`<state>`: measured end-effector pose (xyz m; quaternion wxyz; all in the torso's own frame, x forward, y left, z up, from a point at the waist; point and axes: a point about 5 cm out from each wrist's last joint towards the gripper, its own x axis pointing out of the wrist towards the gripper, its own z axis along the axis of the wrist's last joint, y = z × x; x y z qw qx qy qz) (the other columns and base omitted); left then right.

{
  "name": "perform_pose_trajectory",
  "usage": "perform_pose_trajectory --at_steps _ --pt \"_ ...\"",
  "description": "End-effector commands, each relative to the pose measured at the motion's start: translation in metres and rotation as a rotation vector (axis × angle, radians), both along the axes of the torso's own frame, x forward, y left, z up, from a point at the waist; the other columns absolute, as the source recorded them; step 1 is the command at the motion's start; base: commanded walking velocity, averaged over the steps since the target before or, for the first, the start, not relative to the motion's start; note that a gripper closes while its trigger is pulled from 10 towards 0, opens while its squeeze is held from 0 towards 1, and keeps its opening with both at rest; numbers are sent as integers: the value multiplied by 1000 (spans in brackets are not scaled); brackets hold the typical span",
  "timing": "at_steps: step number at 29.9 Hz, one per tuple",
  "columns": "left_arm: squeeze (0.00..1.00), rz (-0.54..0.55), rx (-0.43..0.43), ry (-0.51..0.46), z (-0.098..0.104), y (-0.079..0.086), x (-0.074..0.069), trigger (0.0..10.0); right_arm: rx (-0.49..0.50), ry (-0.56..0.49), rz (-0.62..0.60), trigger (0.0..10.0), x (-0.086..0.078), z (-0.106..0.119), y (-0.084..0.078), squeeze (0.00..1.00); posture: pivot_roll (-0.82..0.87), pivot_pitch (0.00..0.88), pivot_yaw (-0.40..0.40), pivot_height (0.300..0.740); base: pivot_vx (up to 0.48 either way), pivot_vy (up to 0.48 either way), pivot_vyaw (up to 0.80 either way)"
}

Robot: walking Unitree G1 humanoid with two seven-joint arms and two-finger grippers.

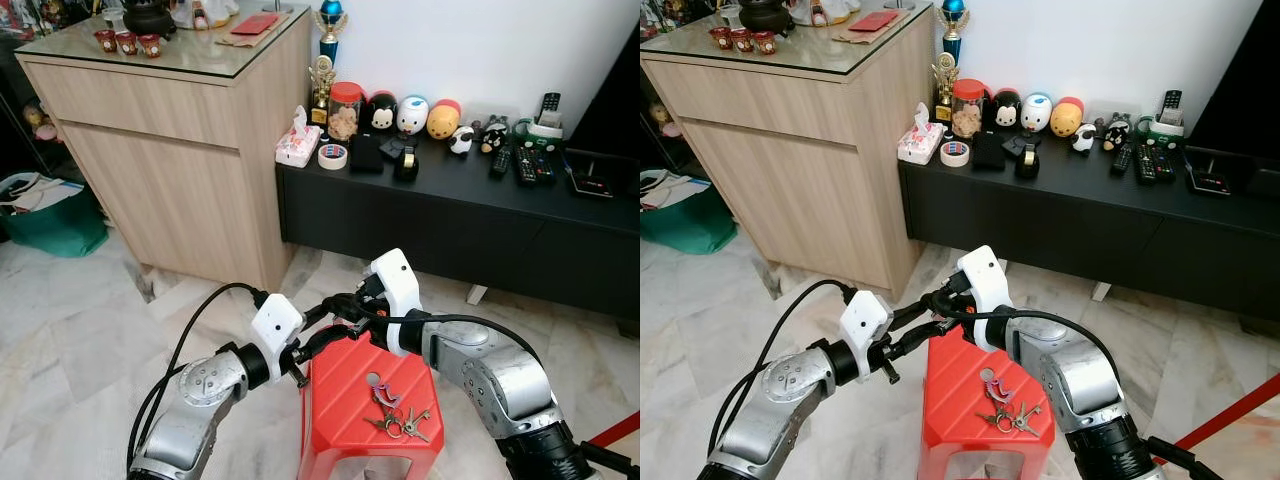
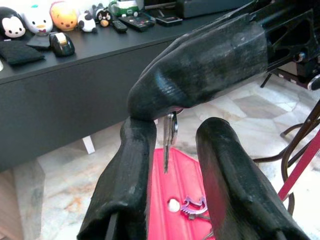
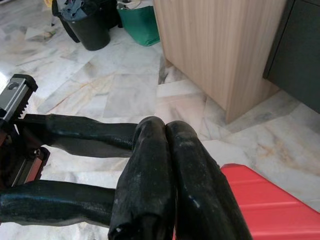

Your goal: Hang keys on a hook

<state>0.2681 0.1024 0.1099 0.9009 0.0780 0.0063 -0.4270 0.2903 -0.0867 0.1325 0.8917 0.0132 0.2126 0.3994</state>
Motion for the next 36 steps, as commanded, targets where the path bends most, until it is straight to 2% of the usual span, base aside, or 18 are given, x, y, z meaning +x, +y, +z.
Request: perform_pose_trajectory --at_steps 1,20,21,22,25,27,28,36 --pt "0 -22 2 -7 2 -6 1 10000 2 -20 19 10000 0 5 3 0 77 37 -71 740 0 0 0" --pt "0 -40 -57 26 -2 -13 4 10000 12 -21 27 10000 -1 7 4 0 72 42 -70 740 0 0 0" --pt "0 -42 -57 26 -2 -13 4 9843 12 -21 27 10000 -2 7 4 0 72 42 -70 740 0 0 0" --pt "0 -45 -58 25 -2 -14 4 8392 13 -21 26 10000 -2 7 4 0 71 43 -69 740 0 0 0" --pt "0 -51 -59 24 -2 -15 4 8196 18 -20 26 10000 -2 8 4 0 71 43 -69 740 0 0 0" --pt "0 -54 -61 26 -2 -15 4 8392 21 -20 27 10000 -2 8 4 0 70 44 -69 740 0 0 0" --pt "0 -62 -67 31 -1 -16 4 9451 26 -20 28 10000 -2 9 5 0 70 44 -69 740 0 0 0" --pt "0 -51 -107 51 -2 -15 4 10000 47 -25 20 10000 -1 12 3 0 66 45 -68 740 0 0 0"
